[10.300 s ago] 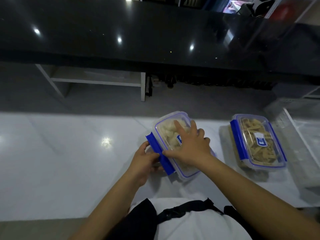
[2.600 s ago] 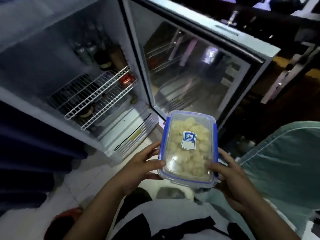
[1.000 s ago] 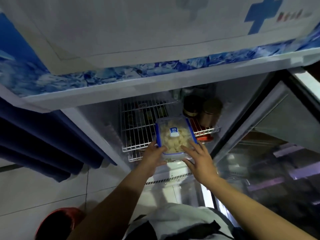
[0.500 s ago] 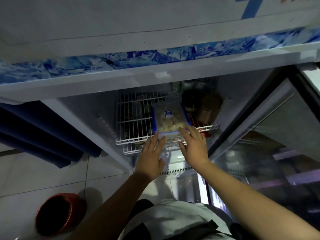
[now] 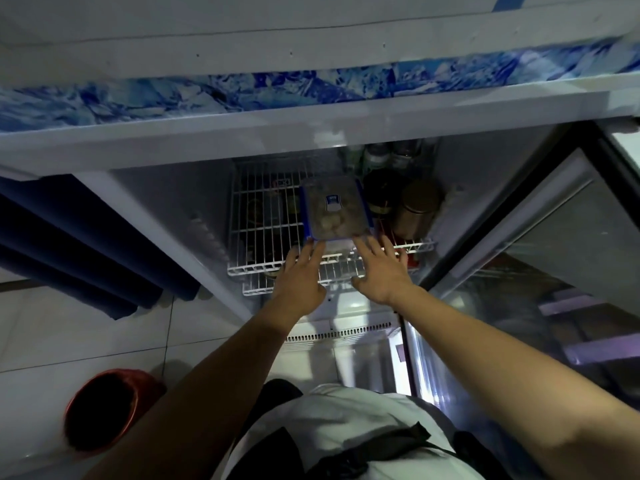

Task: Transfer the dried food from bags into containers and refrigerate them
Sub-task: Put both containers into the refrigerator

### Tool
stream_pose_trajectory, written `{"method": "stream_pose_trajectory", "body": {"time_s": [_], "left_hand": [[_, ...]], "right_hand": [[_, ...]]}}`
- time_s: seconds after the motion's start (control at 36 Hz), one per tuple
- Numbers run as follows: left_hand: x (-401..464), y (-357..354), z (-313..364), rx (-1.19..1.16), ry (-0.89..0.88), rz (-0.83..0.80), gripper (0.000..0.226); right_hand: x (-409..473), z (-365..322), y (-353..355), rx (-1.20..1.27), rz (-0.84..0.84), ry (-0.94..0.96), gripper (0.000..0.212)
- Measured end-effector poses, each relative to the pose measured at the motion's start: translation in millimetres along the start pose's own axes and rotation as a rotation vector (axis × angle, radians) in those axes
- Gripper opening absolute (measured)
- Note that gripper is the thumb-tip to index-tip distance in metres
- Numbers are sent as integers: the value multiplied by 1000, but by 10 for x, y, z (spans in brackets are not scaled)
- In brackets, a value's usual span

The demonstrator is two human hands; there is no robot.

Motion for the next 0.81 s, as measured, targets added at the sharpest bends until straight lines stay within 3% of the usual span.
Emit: {"method": "stream_pose_trajectory", "body": {"time_s": [0.5,0.81], "left_hand": [[-173,-22,-41,-40,13,4,93],[-1285,176,-580,-57,146,116,89]], "right_hand": [[-211,3,-140,53,39,-1,91],[-1025,-654,-282,106,58,123,83]]}}
Point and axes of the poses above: each hand's wrist, its own x-axis towards the middle knuckle, its own y-axis out of the back of the hand, z = x × y, the point moved 2 cm from there along x, towards the middle knuckle, and after that the axes turned 11 degrees about z, right-handed, at the moved point
